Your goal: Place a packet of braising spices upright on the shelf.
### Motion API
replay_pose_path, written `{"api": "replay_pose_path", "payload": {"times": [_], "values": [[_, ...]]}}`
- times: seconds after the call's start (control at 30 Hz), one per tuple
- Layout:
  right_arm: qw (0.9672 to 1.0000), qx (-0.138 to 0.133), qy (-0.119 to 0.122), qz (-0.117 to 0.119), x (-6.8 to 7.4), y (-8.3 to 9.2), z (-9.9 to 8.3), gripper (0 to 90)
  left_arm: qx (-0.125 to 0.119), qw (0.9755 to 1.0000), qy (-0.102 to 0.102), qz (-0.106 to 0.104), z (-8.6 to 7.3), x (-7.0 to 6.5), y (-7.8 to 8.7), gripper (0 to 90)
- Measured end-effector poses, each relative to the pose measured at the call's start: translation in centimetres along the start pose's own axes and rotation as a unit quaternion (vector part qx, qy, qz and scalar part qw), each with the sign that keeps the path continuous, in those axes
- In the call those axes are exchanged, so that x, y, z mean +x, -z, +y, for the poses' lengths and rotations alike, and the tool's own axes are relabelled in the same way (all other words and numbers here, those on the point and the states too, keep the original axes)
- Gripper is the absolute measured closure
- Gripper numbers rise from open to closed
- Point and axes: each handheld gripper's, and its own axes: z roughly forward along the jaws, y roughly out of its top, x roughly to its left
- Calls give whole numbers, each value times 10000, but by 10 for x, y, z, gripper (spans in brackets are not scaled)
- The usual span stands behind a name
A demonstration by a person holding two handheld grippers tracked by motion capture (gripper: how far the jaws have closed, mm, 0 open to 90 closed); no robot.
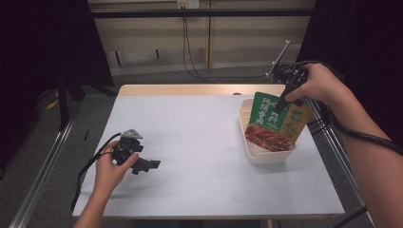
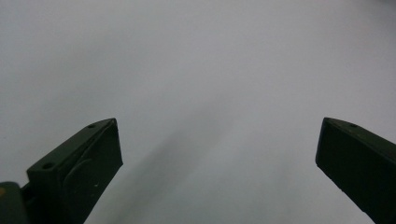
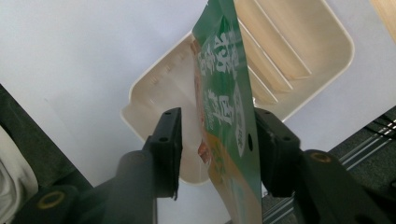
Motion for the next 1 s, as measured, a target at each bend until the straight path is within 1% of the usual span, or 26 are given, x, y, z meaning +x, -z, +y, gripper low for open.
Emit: {"api": "replay_pose_path", "payload": {"times": [0.03,0.1,0.13,0.17,0.2,0.23,0.3,0.33,0.43,0.47,0.5,0.57,0.63,0.7,0.8,0.87,0.9,0.93,0.97,1.0], "values": [[10000,24,68,-14,-1,2,1,544,4,10000,-8,9,0,0,0,2],[10000,-7,16,-40,0,6,4,484,11,10000,-13,17,0,1,1,2],[10000,31,-37,-55,1,8,6,458,6,10000,-7,5,0,1,1,2],[10000,63,-27,-59,1,11,7,453,5,10000,-2,-1,0,1,1,2],[10000,28,21,-81,1,12,7,440,22,10000,-7,-7,0,2,1,2],[9999,44,-43,-89,2,14,9,418,26,10000,-15,-10,0,2,1,2],[9999,-1,-18,-136,2,19,10,389,47,10000,-28,-31,0,2,1,2],[9999,-55,26,-135,2,21,11,379,56,10000,-18,-30,0,2,1,2],[9999,-17,-80,-114,7,27,14,325,41,10000,-18,-30,0,2,1,2],[9999,-30,-48,-119,8,28,15,309,29,10000,-16,-31,0,2,1,2],[9999,-40,-77,-91,9,29,16,294,26,10000,-18,-29,0,2,1,2],[9999,-19,54,-134,11,31,17,285,42,10000,-28,-48,0,2,1,2],[9999,-64,44,-131,14,33,20,278,37,10000,-21,-59,0,2,2,2],[9999,-46,65,-126,19,36,23,261,42,10000,-26,-45,0,1,2,2],[9998,-138,145,-81,24,40,26,254,52,10000,-19,-52,0,1,1,2],[9996,-119,212,-115,26,41,27,241,32,10000,-4,-60,-1,0,0,2],[9996,-146,200,-112,29,41,28,226,40,10000,-6,-50,-1,0,0,2],[9995,-188,244,-106,30,41,29,226,77,9999,-52,-43,-1,1,0,2],[9995,-179,250,-68,32,41,30,224,89,9999,-53,-47,-1,1,1,2],[9995,-176,271,-64,34,41,31,224,73,10000,-14,-54,-1,1,0,2]]}}
